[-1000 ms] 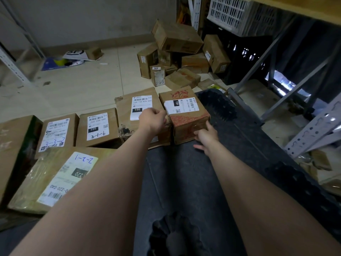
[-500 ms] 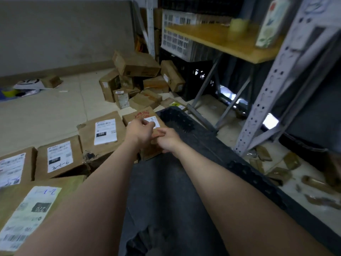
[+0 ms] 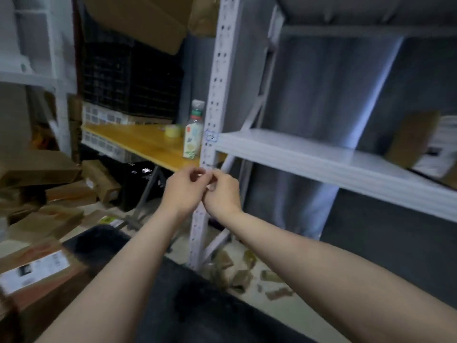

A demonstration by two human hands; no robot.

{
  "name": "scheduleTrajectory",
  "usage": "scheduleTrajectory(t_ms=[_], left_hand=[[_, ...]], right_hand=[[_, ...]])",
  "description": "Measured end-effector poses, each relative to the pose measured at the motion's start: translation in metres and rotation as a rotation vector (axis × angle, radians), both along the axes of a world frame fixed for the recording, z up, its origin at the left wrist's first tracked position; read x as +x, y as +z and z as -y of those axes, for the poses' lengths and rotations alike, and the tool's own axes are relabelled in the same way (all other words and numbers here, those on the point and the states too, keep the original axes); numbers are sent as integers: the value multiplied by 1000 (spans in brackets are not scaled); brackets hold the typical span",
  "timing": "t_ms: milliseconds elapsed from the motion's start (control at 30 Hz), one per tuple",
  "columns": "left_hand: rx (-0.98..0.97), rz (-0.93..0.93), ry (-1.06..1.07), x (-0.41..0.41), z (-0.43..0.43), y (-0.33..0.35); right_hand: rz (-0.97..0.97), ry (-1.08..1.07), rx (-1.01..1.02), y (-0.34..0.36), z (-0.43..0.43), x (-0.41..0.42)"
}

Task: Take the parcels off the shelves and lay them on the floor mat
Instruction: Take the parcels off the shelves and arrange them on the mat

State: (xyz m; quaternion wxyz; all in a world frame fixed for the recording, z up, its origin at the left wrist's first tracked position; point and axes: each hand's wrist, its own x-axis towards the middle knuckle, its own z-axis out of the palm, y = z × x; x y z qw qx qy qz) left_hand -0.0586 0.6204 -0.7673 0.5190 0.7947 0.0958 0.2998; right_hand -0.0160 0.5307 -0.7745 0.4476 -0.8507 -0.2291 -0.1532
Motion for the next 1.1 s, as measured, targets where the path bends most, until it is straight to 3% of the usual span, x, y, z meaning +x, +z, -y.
scheduleTrajectory(t_ms=[167, 367, 467, 633, 733, 867, 1033, 1100], left_hand=[[-76, 199, -162, 6, 67, 65], [-202, 349, -350, -10, 134, 113], [-185, 337, -439, -12, 158, 113], [-180, 304, -491, -9, 181, 101], [-173, 287, -500, -7, 186, 93], [-165, 264, -496, -4, 188, 83], [-159, 243, -484, 0, 181, 71], [-164, 220, -466, 4, 175, 66]], right_hand=[[319, -162, 66, 82, 97, 22], [588, -585, -28, 156, 217, 46], [524, -898, -81, 183, 277, 59], [356, -1257, 52, 192, 353, 65], [221, -1299, 186, 186, 383, 69], [24, -1187, 398, 169, 407, 76], [-30, -1182, 260, 155, 396, 77], [-2, -1153, 291, 152, 372, 74]])
